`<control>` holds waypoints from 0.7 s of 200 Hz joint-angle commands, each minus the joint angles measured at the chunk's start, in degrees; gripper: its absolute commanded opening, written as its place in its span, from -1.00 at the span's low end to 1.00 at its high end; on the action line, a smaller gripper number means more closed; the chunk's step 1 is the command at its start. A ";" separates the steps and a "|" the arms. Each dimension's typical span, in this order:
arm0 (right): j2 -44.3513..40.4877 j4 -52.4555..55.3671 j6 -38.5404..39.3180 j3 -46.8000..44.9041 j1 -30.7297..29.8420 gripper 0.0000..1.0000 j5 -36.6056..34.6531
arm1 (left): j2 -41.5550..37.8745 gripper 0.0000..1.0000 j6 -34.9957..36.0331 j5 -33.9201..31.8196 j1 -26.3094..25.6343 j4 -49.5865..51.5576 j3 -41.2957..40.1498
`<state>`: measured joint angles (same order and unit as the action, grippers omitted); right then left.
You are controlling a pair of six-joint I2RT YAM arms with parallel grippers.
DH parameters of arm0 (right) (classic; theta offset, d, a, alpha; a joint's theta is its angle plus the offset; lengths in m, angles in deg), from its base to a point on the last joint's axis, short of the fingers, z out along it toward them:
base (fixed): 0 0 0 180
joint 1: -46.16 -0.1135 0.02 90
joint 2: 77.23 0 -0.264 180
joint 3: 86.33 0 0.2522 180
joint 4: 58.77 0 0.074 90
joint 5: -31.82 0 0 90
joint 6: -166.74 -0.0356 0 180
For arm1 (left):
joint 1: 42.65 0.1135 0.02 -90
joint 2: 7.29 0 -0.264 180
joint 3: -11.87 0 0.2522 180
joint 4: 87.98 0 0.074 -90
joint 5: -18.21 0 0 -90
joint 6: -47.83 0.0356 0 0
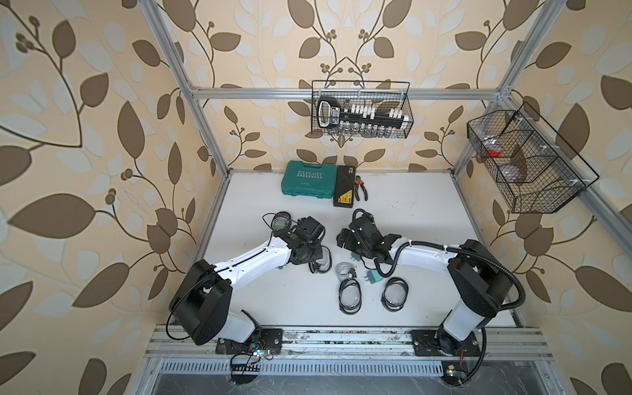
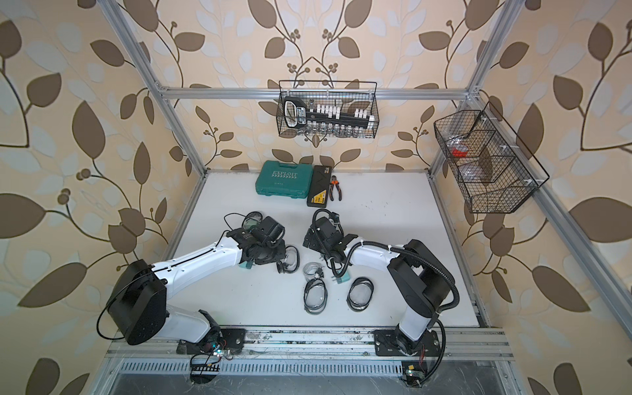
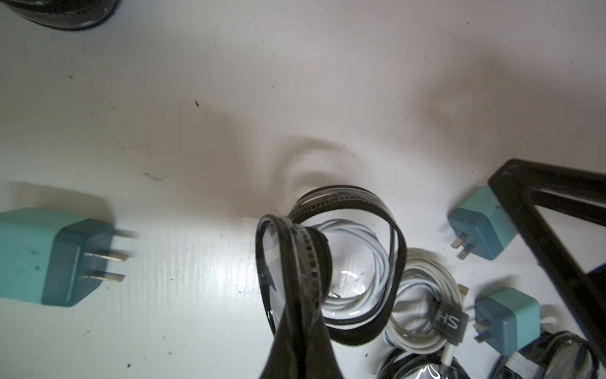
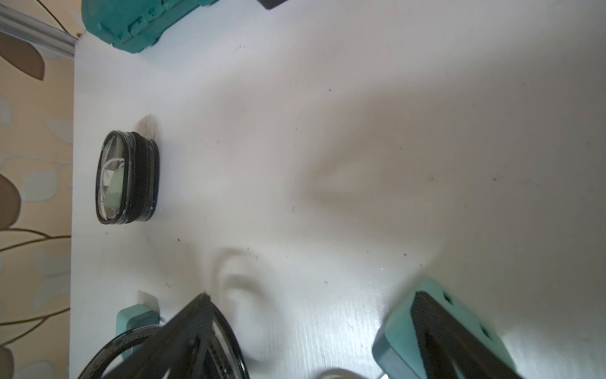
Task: Pack away charging kits
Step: Pick up the plug from the center of the board.
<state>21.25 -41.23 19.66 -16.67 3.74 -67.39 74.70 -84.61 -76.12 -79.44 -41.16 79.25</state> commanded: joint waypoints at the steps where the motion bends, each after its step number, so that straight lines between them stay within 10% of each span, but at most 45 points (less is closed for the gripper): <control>1: 0.83 6.99 3.22 2.75 -1.49 0.88 -3.31 | -1.48 -1.00 -1.34 -3.48 -0.29 3.32 2.36; 55: -5.65 16.05 -0.65 1.81 -3.46 0.99 -14.55 | -3.25 -1.00 -1.36 -3.05 -0.23 3.16 1.52; 140: -3.23 4.26 -5.66 -3.86 -5.42 0.99 -6.04 | -2.96 -1.00 -1.25 -2.47 -0.29 2.97 1.48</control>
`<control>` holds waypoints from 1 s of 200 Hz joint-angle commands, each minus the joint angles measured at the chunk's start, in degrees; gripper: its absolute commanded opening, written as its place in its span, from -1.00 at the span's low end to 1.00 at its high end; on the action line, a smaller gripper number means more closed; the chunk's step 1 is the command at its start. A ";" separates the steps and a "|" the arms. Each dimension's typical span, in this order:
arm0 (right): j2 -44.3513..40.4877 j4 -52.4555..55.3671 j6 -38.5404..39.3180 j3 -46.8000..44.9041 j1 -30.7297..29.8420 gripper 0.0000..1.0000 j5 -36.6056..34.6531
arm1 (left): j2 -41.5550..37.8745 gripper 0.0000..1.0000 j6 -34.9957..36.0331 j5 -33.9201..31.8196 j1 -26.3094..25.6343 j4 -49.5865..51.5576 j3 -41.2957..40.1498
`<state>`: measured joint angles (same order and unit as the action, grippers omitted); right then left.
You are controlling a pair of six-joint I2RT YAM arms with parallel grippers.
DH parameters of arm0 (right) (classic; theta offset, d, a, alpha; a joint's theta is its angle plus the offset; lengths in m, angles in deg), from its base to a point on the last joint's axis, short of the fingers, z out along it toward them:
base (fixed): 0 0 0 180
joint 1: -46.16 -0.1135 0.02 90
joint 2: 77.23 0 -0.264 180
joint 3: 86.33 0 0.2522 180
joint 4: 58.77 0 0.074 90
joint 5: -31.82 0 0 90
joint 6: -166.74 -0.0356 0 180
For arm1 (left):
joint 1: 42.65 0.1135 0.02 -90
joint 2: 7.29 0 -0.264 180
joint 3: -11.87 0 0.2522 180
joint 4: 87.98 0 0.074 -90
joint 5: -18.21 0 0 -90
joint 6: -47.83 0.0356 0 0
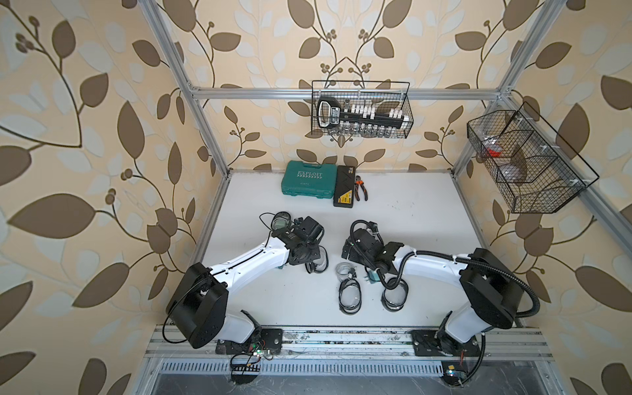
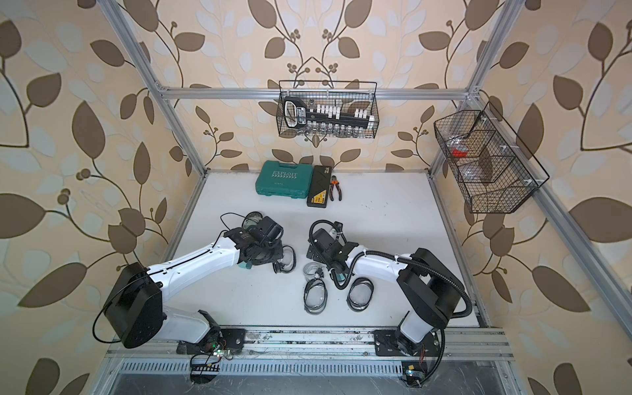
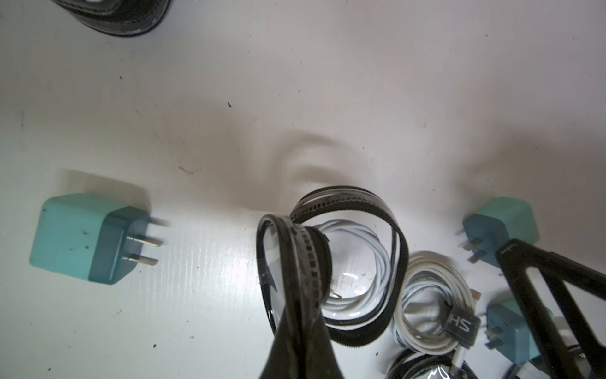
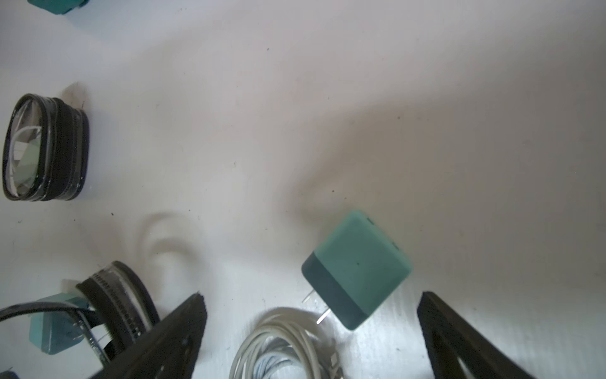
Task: Pack away charging kits
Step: Pick up the plug from the center of the board.
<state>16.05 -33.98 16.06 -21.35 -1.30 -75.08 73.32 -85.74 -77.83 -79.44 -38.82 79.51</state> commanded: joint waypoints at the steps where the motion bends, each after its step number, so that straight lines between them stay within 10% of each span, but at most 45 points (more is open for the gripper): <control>1: 2.08 -2.97 -2.06 0.86 -0.36 0.99 1.64 | -1.59 -1.00 -0.11 -0.79 -0.29 0.63 1.22; 76: 9.49 -1.13 0.71 7.35 1.11 0.96 0.82 | -1.14 -1.00 0.42 -0.36 -0.27 0.55 2.14; 200: 14.51 3.13 4.50 10.52 1.14 -0.11 -2.44 | -1.19 -1.00 1.12 0.55 -0.24 0.37 3.20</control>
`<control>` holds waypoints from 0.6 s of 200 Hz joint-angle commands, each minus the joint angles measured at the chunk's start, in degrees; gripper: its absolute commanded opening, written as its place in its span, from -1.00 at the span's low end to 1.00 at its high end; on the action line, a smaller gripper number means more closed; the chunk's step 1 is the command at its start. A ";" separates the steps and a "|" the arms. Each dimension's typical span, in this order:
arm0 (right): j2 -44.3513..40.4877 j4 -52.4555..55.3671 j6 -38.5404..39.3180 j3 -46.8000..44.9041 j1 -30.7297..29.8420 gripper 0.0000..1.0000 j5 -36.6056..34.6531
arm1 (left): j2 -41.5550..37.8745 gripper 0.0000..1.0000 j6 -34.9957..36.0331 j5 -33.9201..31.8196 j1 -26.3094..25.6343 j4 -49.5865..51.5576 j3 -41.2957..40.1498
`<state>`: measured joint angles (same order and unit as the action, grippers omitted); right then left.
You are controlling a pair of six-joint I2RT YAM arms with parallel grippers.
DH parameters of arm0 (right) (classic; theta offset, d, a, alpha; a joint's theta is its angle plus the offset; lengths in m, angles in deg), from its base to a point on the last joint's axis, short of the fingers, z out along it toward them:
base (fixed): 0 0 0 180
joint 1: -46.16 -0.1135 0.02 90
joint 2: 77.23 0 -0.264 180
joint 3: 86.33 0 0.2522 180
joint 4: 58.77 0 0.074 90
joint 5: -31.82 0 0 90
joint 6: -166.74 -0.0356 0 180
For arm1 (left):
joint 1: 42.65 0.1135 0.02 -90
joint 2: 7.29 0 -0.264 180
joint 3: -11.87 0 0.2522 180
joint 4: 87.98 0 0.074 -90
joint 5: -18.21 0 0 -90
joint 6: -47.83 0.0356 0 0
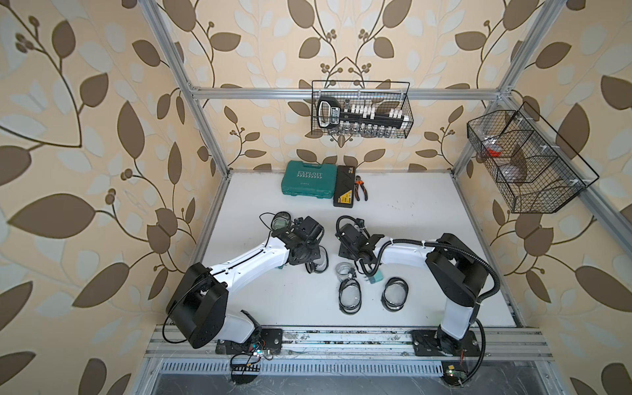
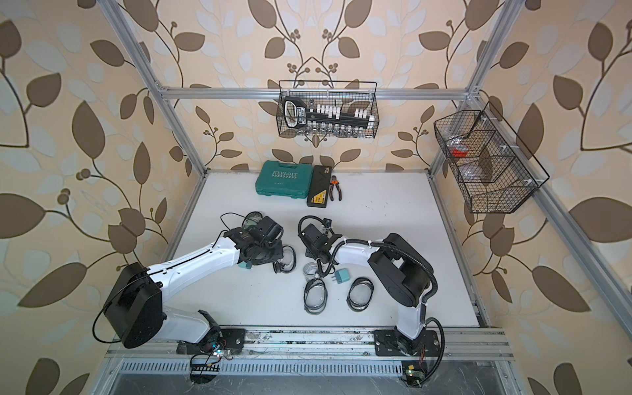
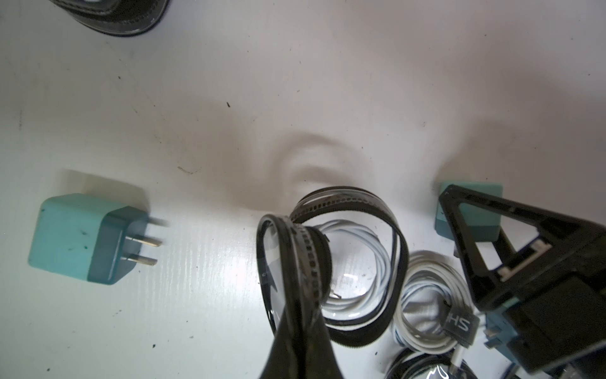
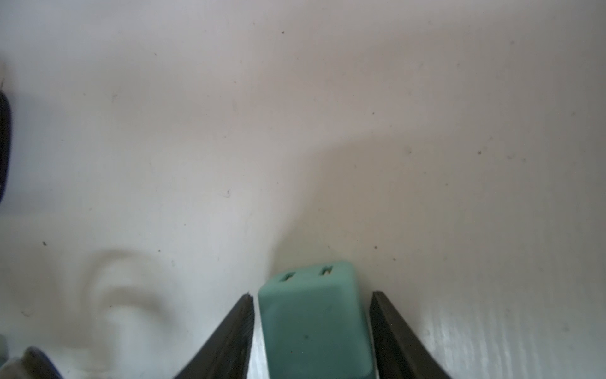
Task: Pack away charging kits
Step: Pick up the plug from the center of the board, then place the plug in the storage bag.
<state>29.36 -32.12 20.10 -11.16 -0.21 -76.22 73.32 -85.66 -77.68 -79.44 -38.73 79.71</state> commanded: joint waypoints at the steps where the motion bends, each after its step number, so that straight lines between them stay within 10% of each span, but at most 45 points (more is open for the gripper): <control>1: 1.19 1.31 0.47 0.27 0.00 -0.12 -1.30 | -1.13 -1.00 1.03 0.42 -0.26 0.29 3.03; 120: -22.88 -13.85 9.62 -12.70 -1.35 -0.62 5.67 | 3.91 -1.00 4.46 5.22 0.21 -4.79 7.48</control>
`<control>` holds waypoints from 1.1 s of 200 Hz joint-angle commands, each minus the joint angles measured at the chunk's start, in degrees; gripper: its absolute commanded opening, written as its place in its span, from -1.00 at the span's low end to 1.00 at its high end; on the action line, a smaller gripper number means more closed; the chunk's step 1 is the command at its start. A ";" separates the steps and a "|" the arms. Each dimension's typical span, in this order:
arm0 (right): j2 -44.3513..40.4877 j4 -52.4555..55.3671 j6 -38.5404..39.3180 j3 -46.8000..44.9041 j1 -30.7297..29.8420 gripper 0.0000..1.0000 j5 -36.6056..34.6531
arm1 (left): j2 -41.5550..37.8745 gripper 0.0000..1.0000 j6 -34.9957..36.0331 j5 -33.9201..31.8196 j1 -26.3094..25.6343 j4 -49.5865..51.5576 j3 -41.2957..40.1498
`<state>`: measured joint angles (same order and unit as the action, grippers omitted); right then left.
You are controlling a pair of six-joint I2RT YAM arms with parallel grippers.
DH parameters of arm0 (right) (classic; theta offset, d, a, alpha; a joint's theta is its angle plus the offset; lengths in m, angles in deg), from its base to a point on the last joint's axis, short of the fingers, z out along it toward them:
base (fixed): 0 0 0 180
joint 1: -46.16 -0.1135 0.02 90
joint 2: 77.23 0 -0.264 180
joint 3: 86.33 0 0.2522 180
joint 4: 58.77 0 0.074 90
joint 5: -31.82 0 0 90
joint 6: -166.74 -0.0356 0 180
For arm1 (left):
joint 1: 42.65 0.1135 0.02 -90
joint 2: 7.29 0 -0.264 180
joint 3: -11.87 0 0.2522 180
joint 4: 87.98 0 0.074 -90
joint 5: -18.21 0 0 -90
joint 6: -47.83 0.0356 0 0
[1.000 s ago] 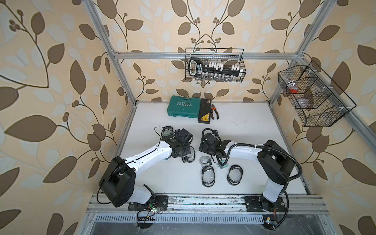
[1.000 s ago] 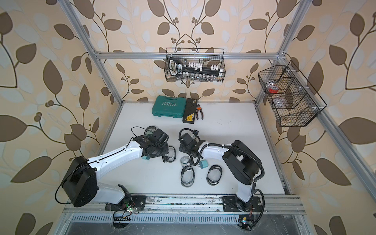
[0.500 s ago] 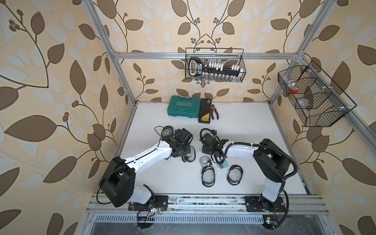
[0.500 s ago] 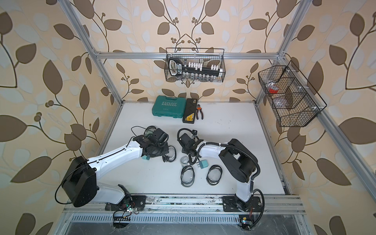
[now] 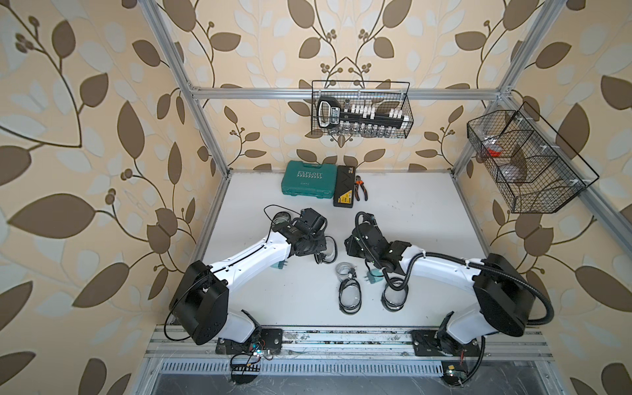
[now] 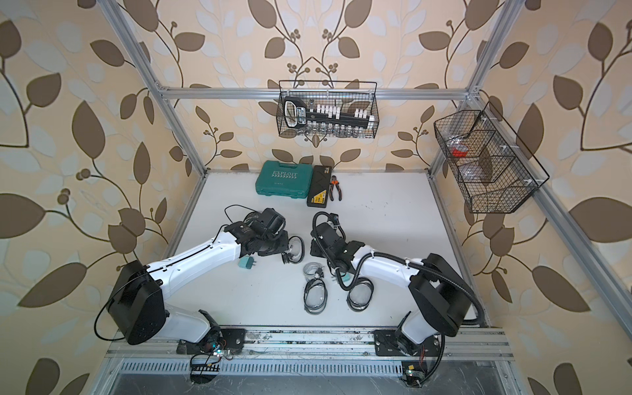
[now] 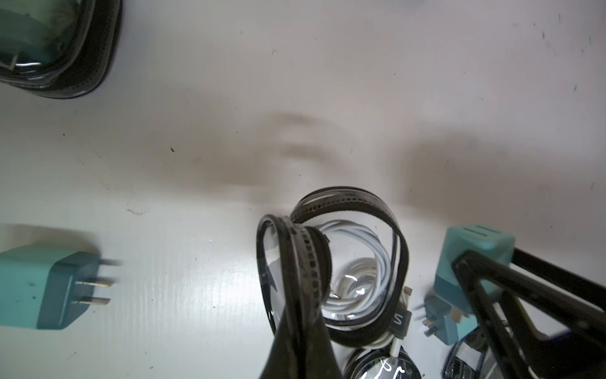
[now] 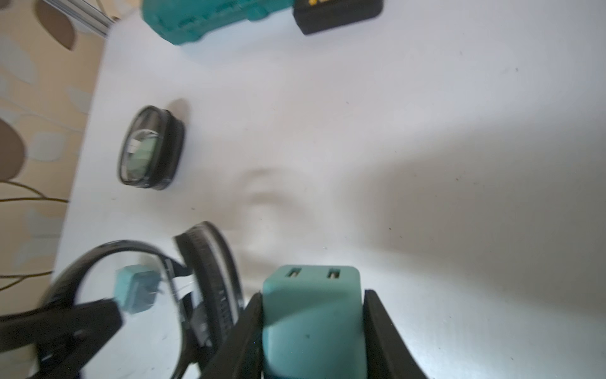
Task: Pack away charging kits
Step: Place the plug in the storage bag.
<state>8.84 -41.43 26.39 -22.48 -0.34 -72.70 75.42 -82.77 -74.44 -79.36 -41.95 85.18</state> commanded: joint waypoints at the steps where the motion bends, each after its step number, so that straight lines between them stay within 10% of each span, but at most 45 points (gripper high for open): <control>1: -2.37 -4.54 3.37 -1.30 -1.26 -0.62 2.18 | 1.87 -1.00 1.58 2.05 0.09 -1.54 2.04; 220: 13.99 -9.96 2.80 3.72 0.06 -0.76 5.53 | 6.23 -1.00 0.96 11.24 0.35 -16.08 -2.51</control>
<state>21.21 -49.69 29.65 -19.27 -1.17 -68.61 81.48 -81.33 -64.80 -79.31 -55.19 83.32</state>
